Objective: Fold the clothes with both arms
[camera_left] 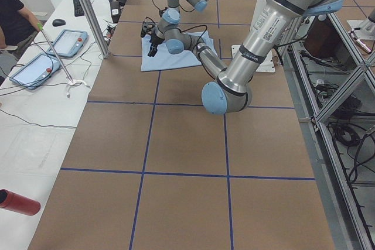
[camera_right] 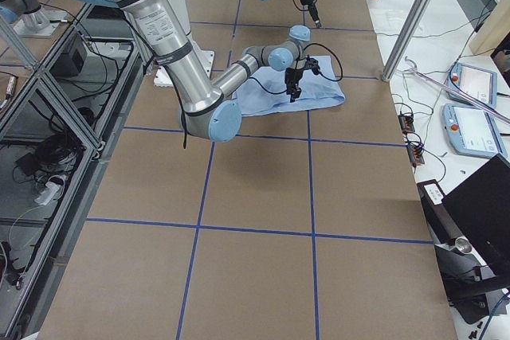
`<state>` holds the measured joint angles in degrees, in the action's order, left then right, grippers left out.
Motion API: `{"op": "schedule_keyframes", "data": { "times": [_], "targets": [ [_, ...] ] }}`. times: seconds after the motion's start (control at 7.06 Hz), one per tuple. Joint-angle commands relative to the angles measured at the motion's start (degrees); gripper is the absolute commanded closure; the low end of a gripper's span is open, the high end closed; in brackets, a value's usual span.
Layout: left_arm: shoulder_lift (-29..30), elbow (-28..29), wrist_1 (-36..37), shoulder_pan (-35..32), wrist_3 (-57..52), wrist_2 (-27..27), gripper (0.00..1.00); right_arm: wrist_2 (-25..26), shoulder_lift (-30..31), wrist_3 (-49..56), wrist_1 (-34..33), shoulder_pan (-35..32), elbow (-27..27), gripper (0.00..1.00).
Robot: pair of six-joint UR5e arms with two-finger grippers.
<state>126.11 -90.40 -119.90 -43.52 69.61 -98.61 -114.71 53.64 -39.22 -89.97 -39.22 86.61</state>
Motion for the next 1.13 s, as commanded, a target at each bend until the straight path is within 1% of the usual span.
{"op": "schedule_keyframes", "data": {
  "times": [0.0,0.14,0.28,0.43,0.57,0.99],
  "targets": [
    [-0.1,-0.1,-0.2,0.0,0.0,0.0,0.00,-0.6,0.1,-0.5,-0.1,0.8,0.1,0.50],
    [0.0,-0.1,-0.2,0.0,0.0,0.0,0.00,-1.6,0.2,-0.5,-0.1,1.2,0.1,0.53],
    [0.0,-0.2,-0.2,0.0,0.0,0.0,0.00,-1.7,0.4,-0.5,-0.1,1.5,0.1,0.64],
    [0.0,-0.2,-0.2,0.0,0.0,0.0,0.00,-1.8,0.4,-0.4,0.1,1.5,0.1,0.91],
    [0.0,-0.3,-0.2,0.0,0.0,0.0,0.00,-1.8,0.6,-0.4,0.2,1.6,0.1,1.00],
    [0.0,-0.2,-1.1,0.0,0.1,0.0,0.00,-2.4,0.8,0.4,0.3,0.6,0.1,1.00]
  ]
}}
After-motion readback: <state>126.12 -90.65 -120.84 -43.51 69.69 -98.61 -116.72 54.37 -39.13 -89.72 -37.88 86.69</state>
